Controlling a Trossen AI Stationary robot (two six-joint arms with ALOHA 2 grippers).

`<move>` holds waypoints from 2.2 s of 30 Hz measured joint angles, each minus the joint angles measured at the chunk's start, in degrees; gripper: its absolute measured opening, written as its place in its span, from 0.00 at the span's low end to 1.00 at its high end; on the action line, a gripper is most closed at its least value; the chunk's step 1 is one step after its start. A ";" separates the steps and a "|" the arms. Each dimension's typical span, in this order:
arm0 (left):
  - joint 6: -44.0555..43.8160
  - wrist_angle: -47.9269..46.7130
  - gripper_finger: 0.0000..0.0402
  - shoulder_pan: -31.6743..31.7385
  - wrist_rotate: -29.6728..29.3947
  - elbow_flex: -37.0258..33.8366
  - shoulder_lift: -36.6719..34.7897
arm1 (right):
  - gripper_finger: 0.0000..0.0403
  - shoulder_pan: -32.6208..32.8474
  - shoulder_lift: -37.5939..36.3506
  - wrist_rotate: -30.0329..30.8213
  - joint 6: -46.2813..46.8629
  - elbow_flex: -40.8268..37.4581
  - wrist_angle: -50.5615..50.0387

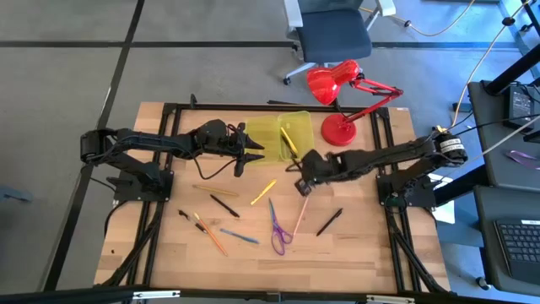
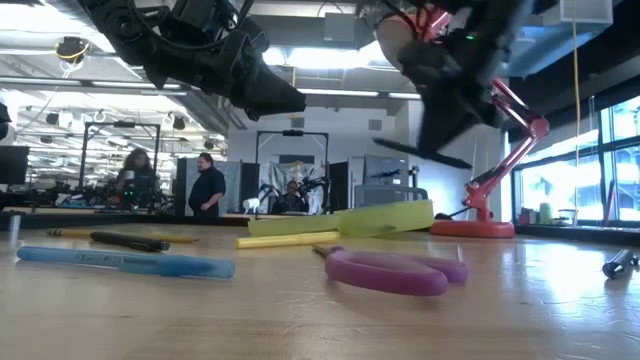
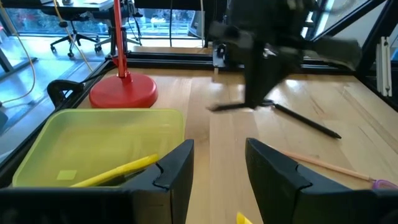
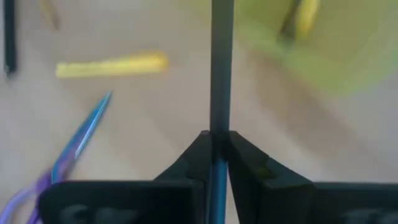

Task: Pick & place school supplies into a supply box
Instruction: Put the black pen into the yellow supply box, then put the yellow pen into the yellow supply box

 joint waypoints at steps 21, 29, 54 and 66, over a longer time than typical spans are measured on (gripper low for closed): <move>0.00 -1.91 0.35 0.00 0.00 0.00 -0.02 | 0.11 -25.01 11.26 -3.87 -17.86 1.97 11.01; 0.00 -2.53 0.35 0.00 -0.15 0.00 -0.01 | 0.11 -26.94 17.34 -5.19 -17.79 1.97 14.25; 0.01 -4.83 0.35 -0.02 -0.24 0.02 -0.01 | 0.39 -26.92 13.73 -5.85 -18.14 2.02 17.32; 0.00 -4.72 0.35 0.00 -0.24 0.02 0.00 | 0.39 -18.37 5.14 -0.19 -22.91 2.04 17.27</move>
